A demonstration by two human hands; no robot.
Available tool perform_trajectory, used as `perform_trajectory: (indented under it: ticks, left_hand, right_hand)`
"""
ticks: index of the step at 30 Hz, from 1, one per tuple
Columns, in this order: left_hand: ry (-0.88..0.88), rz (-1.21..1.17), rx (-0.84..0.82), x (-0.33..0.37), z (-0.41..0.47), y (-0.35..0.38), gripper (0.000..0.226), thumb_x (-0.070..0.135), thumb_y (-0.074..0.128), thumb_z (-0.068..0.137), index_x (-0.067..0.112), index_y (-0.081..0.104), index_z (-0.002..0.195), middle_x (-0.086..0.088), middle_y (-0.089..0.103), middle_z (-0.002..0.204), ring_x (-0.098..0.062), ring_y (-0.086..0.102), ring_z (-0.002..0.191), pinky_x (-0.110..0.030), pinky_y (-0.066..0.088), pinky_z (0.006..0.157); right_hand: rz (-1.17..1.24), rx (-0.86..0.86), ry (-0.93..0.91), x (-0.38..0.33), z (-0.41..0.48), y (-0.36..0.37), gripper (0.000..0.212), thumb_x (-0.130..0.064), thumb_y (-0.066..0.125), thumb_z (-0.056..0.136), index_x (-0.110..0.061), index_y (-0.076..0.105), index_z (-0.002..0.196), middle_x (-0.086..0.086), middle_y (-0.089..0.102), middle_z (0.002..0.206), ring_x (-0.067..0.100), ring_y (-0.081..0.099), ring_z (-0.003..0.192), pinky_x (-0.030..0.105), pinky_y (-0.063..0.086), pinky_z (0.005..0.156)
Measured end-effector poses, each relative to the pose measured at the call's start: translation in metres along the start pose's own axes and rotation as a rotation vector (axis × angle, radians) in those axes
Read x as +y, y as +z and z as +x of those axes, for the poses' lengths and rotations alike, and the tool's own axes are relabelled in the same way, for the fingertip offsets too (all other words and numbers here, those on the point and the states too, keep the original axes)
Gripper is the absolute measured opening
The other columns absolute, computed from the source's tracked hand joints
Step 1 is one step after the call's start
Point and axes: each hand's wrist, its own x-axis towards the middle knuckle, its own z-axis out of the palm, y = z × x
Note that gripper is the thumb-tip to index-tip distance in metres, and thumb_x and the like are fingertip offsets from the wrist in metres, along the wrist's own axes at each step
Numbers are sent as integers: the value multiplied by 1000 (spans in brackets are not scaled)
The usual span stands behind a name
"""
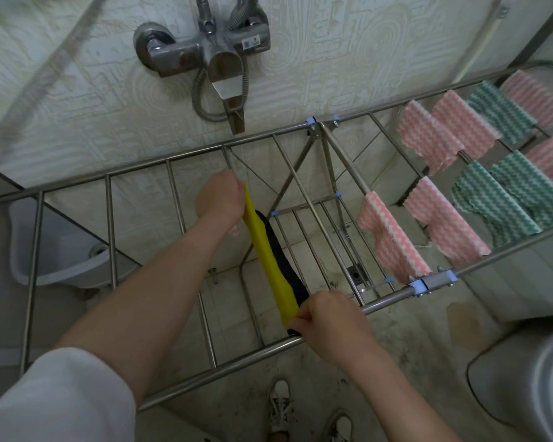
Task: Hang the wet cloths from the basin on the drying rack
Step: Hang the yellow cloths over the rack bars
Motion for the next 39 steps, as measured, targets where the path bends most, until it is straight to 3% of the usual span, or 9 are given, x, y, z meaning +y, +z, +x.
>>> perform_trajectory:
  ticks: [6,10,14,17,24,27,32,36,39]
  left_hand:
    - [52,96,-19,3,2,-2,21,25,44,97,7,55,102,-10,61,98,-27,60,76,-34,43,60]
    - [-4,12,-50,1,-9,-14,26,39,48,95,13,48,96,-2,55,79,-16,51,54,-27,31,47]
    - [-92,-79,-228,-17,-24,-10,33,48,57,87,16,62,88,-1,62,73,-17,61,65,-28,43,57]
    - [-175,-316,-298,-24,-35,1,39,46,64,84,12,66,104,-1,64,85,-18,61,78,-29,44,67]
    - [36,-36,-123,6,-32,-8,26,23,58,83,12,53,60,-4,52,53,-18,53,47,-23,32,43]
    - [146,96,-44,18,-31,-9,24,29,52,87,15,53,67,-1,51,61,-16,48,52,-25,25,44]
    - [30,16,-38,6,-20,-12,25,44,52,91,19,53,94,5,56,81,-15,52,63,-27,32,52]
    - [-86,-150,-152,-12,-12,-4,33,43,57,88,14,65,101,-1,64,82,-18,60,74,-30,43,64]
    - [-114,-222,-151,-12,-10,-6,26,38,60,87,14,67,96,0,62,72,-14,59,64,-26,41,58]
  right_hand:
    - [-171,104,-51,-2,-6,-2,26,-37,52,93,-19,69,87,-1,64,96,20,48,104,33,40,86]
    - [-173,142,-52,-4,-8,-1,28,-39,49,92,-21,69,89,-3,61,98,19,50,104,33,40,87]
    - [-16,83,-41,-2,-4,-1,25,-45,56,89,-24,71,90,-4,66,95,17,55,97,33,47,85]
    - [24,83,-45,-4,-3,1,21,-37,59,90,-21,71,85,-2,67,90,18,59,91,30,50,78]
    - [-92,224,-59,-5,-12,5,15,-24,52,90,-19,60,78,-2,57,90,20,53,93,28,36,71]
    - [-139,251,-12,-2,-17,2,20,-26,46,89,-21,57,74,-3,58,90,21,52,97,32,32,72]
    - [-135,231,4,1,-13,7,34,-49,45,93,-25,62,109,-3,58,109,18,49,109,34,39,89]
    - [-159,199,-62,-6,-10,12,32,-49,51,91,-23,68,99,-2,62,99,19,52,100,34,37,82]
    - [-191,227,-75,-10,-9,18,19,-40,68,83,-23,71,74,-2,65,78,20,57,80,31,33,66]
